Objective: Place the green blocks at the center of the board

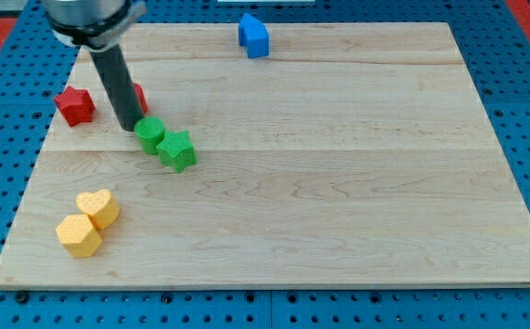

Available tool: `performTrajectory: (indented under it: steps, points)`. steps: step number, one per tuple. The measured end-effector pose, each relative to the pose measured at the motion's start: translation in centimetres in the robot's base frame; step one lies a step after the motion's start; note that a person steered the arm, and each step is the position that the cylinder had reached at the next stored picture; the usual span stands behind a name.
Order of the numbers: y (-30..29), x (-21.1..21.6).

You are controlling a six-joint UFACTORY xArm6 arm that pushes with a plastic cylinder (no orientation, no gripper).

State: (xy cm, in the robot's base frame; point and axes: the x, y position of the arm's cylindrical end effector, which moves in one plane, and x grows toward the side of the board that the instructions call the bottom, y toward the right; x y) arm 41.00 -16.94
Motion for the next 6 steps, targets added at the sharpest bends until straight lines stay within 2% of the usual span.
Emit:
performTrajectory:
  steps: [1, 3, 5, 6]
  points:
    - [-3.0, 3.4]
    - [9.0, 4.1]
    - [13.0, 7.0]
    - [13.6, 4.2]
